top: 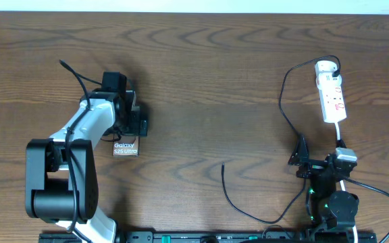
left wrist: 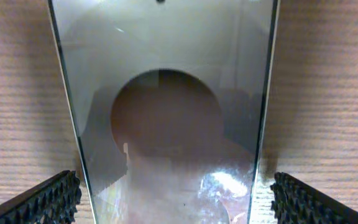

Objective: Plug charger to phone and switch on socket
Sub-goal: 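Close the left gripper on the phone's long edges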

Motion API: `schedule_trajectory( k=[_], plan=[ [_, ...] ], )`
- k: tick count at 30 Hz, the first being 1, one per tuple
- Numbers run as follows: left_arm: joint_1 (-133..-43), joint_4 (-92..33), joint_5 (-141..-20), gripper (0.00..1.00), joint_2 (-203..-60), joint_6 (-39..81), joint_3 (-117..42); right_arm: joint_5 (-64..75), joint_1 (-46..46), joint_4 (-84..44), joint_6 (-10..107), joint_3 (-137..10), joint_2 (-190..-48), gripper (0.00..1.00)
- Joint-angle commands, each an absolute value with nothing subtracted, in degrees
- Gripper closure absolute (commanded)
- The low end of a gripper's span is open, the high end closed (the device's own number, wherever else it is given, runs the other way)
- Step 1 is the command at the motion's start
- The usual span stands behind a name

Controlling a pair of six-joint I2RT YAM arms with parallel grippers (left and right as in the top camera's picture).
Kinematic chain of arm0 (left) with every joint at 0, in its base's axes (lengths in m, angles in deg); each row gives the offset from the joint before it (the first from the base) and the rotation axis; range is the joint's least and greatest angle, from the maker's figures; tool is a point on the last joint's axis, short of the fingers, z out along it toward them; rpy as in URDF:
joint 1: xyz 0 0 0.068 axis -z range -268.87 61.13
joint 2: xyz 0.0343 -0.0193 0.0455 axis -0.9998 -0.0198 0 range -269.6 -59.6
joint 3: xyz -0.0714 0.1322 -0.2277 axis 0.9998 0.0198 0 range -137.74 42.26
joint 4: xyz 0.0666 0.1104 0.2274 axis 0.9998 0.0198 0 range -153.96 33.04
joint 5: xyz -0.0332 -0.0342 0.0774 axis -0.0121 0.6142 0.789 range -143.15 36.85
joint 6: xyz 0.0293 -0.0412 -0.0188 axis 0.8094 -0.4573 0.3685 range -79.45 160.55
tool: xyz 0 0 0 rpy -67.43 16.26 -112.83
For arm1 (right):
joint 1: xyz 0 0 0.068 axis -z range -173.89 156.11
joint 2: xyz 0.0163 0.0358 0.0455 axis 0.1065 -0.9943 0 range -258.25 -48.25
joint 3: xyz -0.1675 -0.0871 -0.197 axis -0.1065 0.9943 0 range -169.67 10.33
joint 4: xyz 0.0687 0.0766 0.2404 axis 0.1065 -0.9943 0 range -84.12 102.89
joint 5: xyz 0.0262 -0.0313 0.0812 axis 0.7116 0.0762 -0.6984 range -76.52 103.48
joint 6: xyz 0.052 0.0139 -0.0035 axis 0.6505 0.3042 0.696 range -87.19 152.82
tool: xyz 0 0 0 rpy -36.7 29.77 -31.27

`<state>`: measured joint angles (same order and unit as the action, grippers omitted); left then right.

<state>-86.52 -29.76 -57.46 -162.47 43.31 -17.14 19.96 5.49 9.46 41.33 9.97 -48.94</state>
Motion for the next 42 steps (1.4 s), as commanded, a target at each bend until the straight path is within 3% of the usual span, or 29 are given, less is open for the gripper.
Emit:
schedule_trajectory(
  k=[1, 42],
  plan=[
    [-86.7, -29.8, -56.9, 0.04, -163.1, 42.4, -16.4, 20.4, 4.9, 9.2, 40.9, 10.0, -48.6, 0.01],
    [-86.7, -30.3, -56.5, 0.04, -163.2, 42.4, -15.3, 20.4, 4.9, 9.2, 40.9, 10.0, -48.6, 0.01]
  ],
)
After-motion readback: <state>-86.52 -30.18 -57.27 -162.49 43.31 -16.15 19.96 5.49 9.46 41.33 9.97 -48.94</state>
